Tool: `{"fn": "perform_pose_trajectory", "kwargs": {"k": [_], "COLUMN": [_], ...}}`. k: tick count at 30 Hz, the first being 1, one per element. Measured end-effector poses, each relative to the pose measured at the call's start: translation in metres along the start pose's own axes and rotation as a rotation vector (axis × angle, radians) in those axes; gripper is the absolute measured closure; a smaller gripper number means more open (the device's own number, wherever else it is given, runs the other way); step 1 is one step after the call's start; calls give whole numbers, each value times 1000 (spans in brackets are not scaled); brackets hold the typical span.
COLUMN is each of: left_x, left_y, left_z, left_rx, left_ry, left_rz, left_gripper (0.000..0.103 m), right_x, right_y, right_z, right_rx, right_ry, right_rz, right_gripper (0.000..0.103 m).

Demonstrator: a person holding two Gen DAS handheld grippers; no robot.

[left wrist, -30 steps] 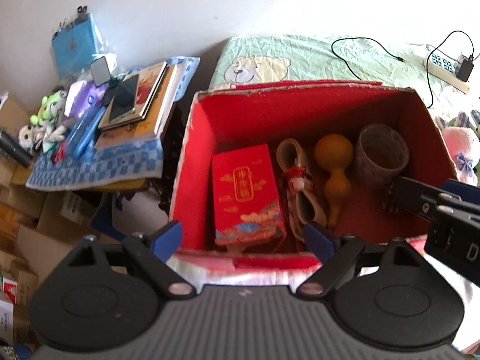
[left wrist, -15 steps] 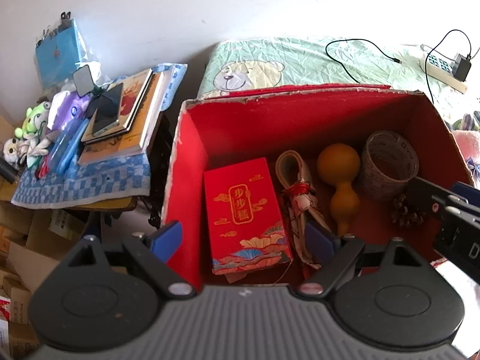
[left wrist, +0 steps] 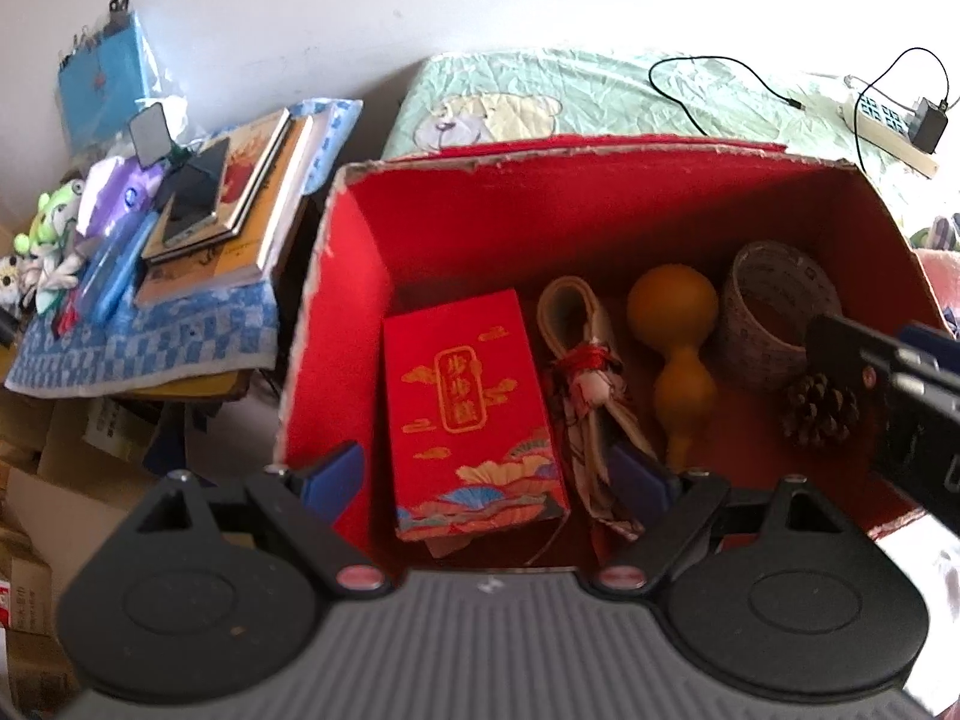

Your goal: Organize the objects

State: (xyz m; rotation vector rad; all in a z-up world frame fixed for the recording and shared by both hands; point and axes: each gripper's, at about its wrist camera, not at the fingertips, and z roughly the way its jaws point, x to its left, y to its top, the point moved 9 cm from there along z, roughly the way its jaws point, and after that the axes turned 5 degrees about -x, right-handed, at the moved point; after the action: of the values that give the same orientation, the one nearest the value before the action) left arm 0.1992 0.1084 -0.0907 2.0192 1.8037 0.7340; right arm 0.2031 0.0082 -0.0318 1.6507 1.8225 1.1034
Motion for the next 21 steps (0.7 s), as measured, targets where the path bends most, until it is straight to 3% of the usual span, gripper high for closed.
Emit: {"fn": "perform_pose_trajectory", "kwargs": {"k": [21], "left_x": [2], "left_y": [-6], "left_z": [-4], "left_rx": [-15], "left_ry": [7], "left_rz": [-6], "left_gripper": [15], "right_x": [4], "right_y": [-7], "right_z": [6], "right_rx": [20], "right_ry": [1], "right_rz": [-8], "right_gripper": [47]}}
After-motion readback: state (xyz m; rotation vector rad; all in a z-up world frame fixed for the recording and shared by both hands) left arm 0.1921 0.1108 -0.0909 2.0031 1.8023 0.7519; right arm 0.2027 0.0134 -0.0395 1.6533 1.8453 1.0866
